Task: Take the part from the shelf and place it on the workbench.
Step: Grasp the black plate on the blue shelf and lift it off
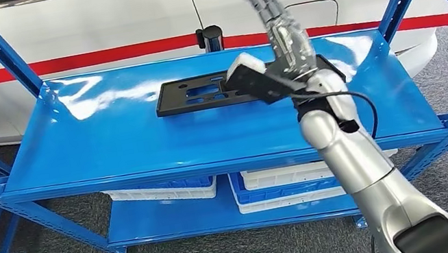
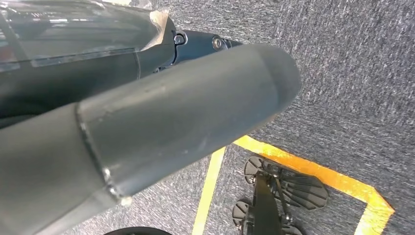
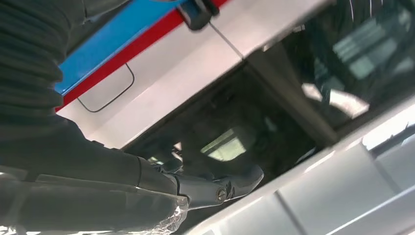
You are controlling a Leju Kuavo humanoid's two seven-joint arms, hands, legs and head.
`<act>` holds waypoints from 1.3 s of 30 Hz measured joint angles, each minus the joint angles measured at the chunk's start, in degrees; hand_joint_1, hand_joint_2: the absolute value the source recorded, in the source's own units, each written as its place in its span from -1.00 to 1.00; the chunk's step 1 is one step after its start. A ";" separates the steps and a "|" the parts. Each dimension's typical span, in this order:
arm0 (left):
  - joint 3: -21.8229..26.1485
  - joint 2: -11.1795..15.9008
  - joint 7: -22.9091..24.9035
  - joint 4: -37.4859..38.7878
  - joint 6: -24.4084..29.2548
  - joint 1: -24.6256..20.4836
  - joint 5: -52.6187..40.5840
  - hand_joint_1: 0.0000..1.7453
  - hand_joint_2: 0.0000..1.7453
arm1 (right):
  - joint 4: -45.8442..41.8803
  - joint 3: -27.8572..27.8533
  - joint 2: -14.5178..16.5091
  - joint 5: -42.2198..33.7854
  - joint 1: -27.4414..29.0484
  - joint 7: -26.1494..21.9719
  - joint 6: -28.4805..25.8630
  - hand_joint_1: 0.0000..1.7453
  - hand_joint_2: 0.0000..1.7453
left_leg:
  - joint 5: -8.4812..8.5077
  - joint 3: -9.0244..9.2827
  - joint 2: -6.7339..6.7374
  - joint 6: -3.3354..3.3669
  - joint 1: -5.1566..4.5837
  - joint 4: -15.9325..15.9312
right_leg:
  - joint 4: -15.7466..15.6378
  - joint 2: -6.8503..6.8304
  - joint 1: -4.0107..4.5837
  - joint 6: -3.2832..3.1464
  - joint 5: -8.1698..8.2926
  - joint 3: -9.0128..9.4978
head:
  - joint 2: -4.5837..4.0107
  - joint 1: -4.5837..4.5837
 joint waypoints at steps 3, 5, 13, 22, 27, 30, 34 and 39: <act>0.01 -0.24 -0.10 0.03 0.27 -0.36 -1.34 -1.00 -1.00 | 0.33 6.60 1.35 7.09 2.45 2.43 -0.43 -1.00 1.00 | -0.03 0.00 0.00 -0.04 0.08 -0.01 | 0.00 -0.01 0.10 -0.03 -0.02 0.00 | 0.00 -0.01; -0.01 -0.50 -0.30 0.03 0.40 -0.67 -1.92 -1.00 -1.00 | 2.20 10.04 2.37 10.32 3.17 3.66 -1.78 -1.00 1.00 | -0.02 0.00 -0.01 -0.05 0.10 -0.01 | 0.01 -0.01 0.15 -0.04 -0.02 0.00 | 0.00 -0.01; 0.04 -1.28 -2.35 0.03 0.50 -0.84 -2.27 -1.00 -1.00 | 19.07 15.04 8.09 19.29 -0.13 7.21 -6.63 -1.00 1.00 | 0.01 0.02 -0.05 -0.05 0.09 -0.01 | 0.02 -0.03 0.17 -0.04 -0.02 0.04 | 0.00 0.02; 0.09 -1.84 -3.17 0.03 -0.28 -0.88 -3.73 -1.00 -1.00 | 35.68 14.87 11.99 26.78 -6.87 17.70 -10.87 -1.00 1.00 | 0.01 0.01 -0.11 -0.04 0.04 0.01 | 0.01 -0.06 0.07 -0.03 -0.02 0.02 | 0.00 0.02; -0.30 -2.21 -3.15 0.03 -1.22 -2.21 -5.88 -1.00 -1.00 | 41.05 12.58 11.52 28.81 -9.08 23.13 -10.83 -1.00 1.00 | 0.02 0.05 -0.13 -0.03 0.03 0.02 | 0.01 -0.06 0.03 -0.02 -0.01 0.04 | 0.00 0.01; -0.88 -2.39 -3.00 0.03 -1.65 -3.14 -6.87 -1.00 -1.00 | 42.81 11.01 10.40 29.64 -9.23 24.97 -10.76 -1.00 1.00 | 0.03 0.06 -0.16 -0.02 0.02 0.03 | 0.01 -0.06 0.03 -0.02 0.00 0.07 | 0.00 0.02; -1.48 -2.55 -2.68 0.03 -1.80 -4.12 -7.61 -1.00 -1.00 | 44.30 9.57 9.06 30.45 -9.20 26.19 -10.39 -0.96 1.00 | 0.02 0.09 -0.13 0.00 0.01 0.04 | 0.01 -0.02 0.02 0.00 0.02 0.06 | 0.00 0.01; -2.25 -2.60 -2.11 0.03 -1.80 -5.10 -8.78 -1.00 -1.00 | 45.25 7.24 6.97 31.18 -8.65 27.54 -10.30 1.00 1.00 | 0.02 0.09 -0.16 0.00 0.02 0.05 | 0.01 -0.06 0.02 0.00 0.01 0.07 | 0.00 0.01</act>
